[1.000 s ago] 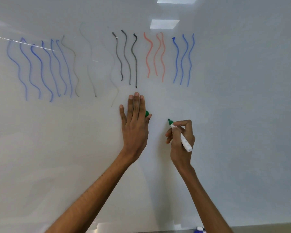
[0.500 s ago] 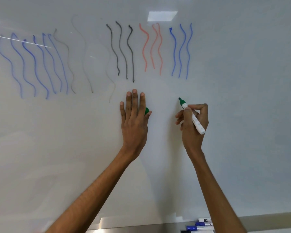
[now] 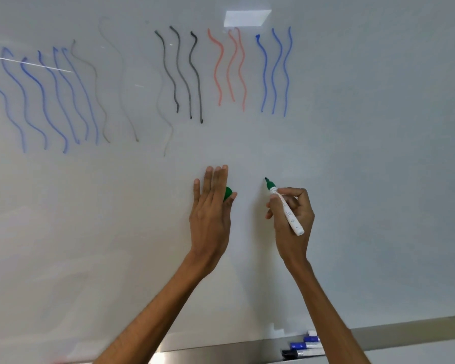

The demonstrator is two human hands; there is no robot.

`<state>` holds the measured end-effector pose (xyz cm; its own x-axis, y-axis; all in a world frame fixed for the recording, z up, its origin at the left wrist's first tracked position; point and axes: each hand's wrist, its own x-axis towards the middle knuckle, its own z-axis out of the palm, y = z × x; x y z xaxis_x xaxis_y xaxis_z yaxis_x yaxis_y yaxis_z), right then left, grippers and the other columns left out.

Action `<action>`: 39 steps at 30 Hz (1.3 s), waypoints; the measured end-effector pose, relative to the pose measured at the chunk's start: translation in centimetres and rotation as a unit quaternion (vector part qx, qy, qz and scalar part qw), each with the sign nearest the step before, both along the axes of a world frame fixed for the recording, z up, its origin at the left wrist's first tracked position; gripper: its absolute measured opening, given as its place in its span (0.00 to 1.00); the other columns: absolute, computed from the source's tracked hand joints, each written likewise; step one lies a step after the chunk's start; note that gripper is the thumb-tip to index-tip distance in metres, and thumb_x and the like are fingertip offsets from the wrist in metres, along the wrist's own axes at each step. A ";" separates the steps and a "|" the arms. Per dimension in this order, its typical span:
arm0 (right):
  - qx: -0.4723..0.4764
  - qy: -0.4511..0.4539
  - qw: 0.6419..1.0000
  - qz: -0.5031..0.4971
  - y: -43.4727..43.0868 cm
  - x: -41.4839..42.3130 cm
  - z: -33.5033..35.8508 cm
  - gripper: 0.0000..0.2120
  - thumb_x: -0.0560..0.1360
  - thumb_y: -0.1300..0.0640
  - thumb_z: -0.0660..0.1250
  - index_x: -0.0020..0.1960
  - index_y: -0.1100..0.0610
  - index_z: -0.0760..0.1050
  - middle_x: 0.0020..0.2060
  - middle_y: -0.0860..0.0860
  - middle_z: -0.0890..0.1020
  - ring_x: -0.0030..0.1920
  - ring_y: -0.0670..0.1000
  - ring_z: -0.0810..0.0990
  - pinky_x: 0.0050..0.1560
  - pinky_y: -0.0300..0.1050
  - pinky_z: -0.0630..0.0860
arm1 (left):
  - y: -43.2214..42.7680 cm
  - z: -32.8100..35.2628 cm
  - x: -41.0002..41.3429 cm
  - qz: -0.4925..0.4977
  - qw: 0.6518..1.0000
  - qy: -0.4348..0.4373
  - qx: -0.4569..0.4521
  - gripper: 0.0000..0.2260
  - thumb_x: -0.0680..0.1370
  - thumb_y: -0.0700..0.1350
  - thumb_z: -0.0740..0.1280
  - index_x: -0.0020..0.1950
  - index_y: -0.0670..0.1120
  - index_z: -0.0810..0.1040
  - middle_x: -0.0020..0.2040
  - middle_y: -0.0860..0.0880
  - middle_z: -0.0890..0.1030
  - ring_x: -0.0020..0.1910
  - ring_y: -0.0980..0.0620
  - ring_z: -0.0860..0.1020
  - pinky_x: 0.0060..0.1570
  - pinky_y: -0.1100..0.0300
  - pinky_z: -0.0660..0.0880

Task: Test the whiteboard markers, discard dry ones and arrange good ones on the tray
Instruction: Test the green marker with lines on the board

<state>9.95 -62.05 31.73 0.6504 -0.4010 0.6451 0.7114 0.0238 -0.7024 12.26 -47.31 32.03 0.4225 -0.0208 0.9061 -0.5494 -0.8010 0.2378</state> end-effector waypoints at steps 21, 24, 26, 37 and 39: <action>-0.032 0.248 0.953 0.169 1.0 -5.2 -11.0 0.13 0.76 0.50 0.67 0.51 0.59 0.79 0.36 0.54 0.84 0.29 0.52 0.78 0.27 0.38 0.70 | 3.5 -13.4 -8.1 -0.102 0.921 0.377 -0.005 0.11 0.81 0.62 0.56 0.52 0.58 0.73 0.38 0.59 0.81 0.28 0.60 0.80 0.39 0.61 0.75; -0.052 0.264 0.946 0.180 1.6 -5.3 -12.1 0.12 0.75 0.50 0.68 0.51 0.58 0.79 0.36 0.54 0.84 0.29 0.52 0.78 0.27 0.39 0.70 | 3.4 -13.8 -8.3 -0.087 0.924 0.372 0.013 0.11 0.80 0.62 0.58 0.54 0.59 0.76 0.41 0.61 0.82 0.32 0.62 0.80 0.40 0.63 0.74; -0.064 0.266 0.944 0.184 1.8 -5.3 -12.7 0.12 0.74 0.49 0.68 0.50 0.57 0.79 0.36 0.54 0.84 0.29 0.52 0.78 0.27 0.39 0.71 | 3.3 -13.9 -8.5 -0.086 0.925 0.369 0.025 0.13 0.80 0.63 0.59 0.56 0.60 0.77 0.44 0.61 0.82 0.34 0.62 0.80 0.39 0.64 0.73; -0.037 0.305 0.929 0.205 2.1 -4.6 -13.6 0.04 0.77 0.59 0.70 0.50 0.57 0.78 0.38 0.48 0.85 0.29 0.49 0.80 0.27 0.38 0.73 | 2.5 -14.9 -8.6 -0.180 0.858 0.480 -0.042 0.13 0.84 0.55 0.50 0.50 0.49 0.68 0.45 0.52 0.68 0.41 0.49 0.71 0.47 0.51 0.71; -0.040 0.306 0.929 0.206 2.1 -4.3 -13.7 0.07 0.76 0.59 0.70 0.53 0.55 0.77 0.41 0.50 0.85 0.29 0.49 0.80 0.28 0.38 0.75 | 2.6 -14.9 -8.4 -0.190 0.857 0.477 -0.041 0.12 0.84 0.54 0.49 0.49 0.51 0.68 0.46 0.52 0.68 0.42 0.50 0.71 0.48 0.52 0.72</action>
